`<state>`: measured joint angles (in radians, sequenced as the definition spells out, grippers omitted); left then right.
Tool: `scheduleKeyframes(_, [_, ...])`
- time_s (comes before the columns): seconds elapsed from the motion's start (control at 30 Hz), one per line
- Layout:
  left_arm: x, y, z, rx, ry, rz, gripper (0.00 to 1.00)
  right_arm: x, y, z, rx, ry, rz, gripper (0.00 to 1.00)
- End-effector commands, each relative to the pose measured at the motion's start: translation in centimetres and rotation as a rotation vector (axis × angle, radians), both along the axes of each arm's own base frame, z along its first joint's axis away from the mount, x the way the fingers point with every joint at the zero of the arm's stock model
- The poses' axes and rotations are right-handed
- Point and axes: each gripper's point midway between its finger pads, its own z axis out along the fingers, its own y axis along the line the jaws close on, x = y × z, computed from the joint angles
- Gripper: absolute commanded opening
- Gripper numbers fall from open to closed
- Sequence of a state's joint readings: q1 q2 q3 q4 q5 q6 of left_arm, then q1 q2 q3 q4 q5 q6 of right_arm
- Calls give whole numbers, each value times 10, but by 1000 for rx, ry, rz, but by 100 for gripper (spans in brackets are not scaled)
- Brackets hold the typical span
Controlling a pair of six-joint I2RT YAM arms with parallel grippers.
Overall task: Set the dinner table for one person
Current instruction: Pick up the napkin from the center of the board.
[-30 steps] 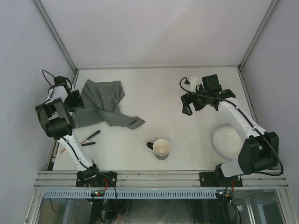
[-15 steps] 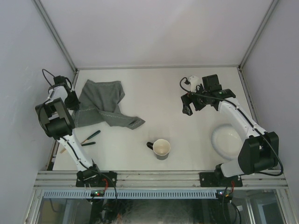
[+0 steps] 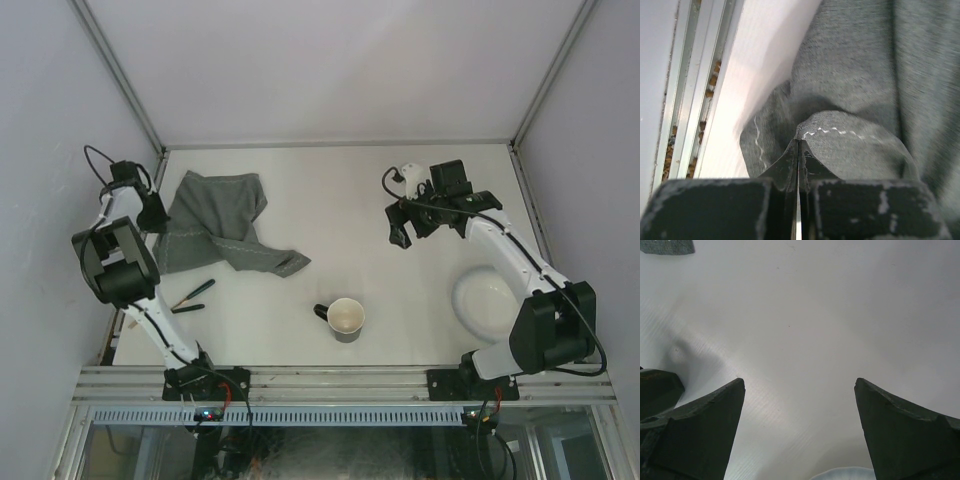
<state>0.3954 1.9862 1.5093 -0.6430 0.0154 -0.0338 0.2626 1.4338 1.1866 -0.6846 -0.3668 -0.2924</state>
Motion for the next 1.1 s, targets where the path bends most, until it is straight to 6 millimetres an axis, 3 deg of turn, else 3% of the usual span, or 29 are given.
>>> scheduleKeyframes(0.0, [14,-12,78,19,-246,-24,0,7,19,7,15,-32,48,91])
scheduleKeyframes(0.17, [10,-25,107,-6,-347,-33,0,18,54,6,49,-1,83,91])
scheduleKeyframes(0.57, [-17,-23,100,-6,-359,-17,0,31,160,-24,176,145,206,86])
scheduleKeyframes(0.67, [-23,-19,103,-1,-369,-8,0,25,187,-35,183,184,267,79])
scheduleKeyframes(0.8, [-29,-16,105,-1,-374,2,0,12,222,-52,181,233,340,78])
scheduleKeyframes(1.07, [-32,-19,102,-19,-372,-5,0,11,254,-60,170,212,410,73])
